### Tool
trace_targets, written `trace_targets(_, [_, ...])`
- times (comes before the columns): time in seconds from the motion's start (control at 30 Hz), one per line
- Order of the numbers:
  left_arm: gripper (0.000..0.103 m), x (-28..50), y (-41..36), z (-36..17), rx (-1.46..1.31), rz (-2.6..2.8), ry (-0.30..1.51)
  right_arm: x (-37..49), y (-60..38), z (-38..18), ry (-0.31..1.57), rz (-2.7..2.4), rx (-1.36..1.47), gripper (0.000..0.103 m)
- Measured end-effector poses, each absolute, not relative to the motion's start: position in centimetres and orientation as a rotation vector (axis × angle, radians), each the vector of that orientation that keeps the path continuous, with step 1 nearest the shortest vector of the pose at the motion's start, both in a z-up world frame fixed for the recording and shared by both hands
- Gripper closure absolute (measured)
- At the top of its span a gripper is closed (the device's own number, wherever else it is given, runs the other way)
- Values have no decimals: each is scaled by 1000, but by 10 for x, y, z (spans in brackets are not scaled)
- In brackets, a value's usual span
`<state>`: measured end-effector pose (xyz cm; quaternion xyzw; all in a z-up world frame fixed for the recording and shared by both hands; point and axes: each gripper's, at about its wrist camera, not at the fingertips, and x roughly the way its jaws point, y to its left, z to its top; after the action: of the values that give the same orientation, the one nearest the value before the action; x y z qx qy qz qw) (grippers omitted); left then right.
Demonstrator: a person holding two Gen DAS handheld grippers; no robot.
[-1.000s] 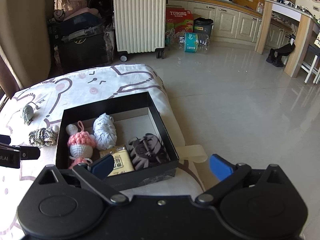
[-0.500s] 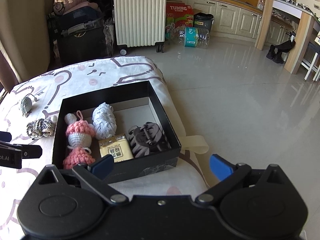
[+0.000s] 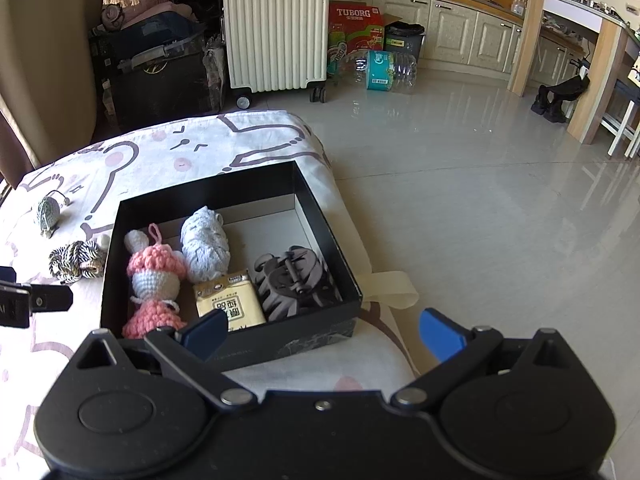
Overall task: Organize objects
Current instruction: 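Move the right gripper toward the striped rope toy while the left gripper moves toward the grey crocheted mouse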
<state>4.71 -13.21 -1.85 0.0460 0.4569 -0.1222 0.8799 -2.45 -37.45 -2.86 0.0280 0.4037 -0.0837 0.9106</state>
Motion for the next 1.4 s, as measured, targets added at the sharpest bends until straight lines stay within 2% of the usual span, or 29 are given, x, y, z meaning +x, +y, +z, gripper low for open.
trace_targets(0.43, [0, 66, -81, -22, 66, -131, 931, 8, -351, -16, 779, -94, 13, 0])
trace_targets(1.03, [2, 85, -4, -5, -7, -4, 852, 54, -253, 3, 709, 159, -142, 0])
trace_targets(1.2, [11, 99, 16, -12, -2, 19, 833, 64, -238, 2, 703, 247, -185, 0])
trace_targets(1.4, [18, 126, 27, -25, 27, 19, 811, 81, -222, -1, 660, 406, -270, 0])
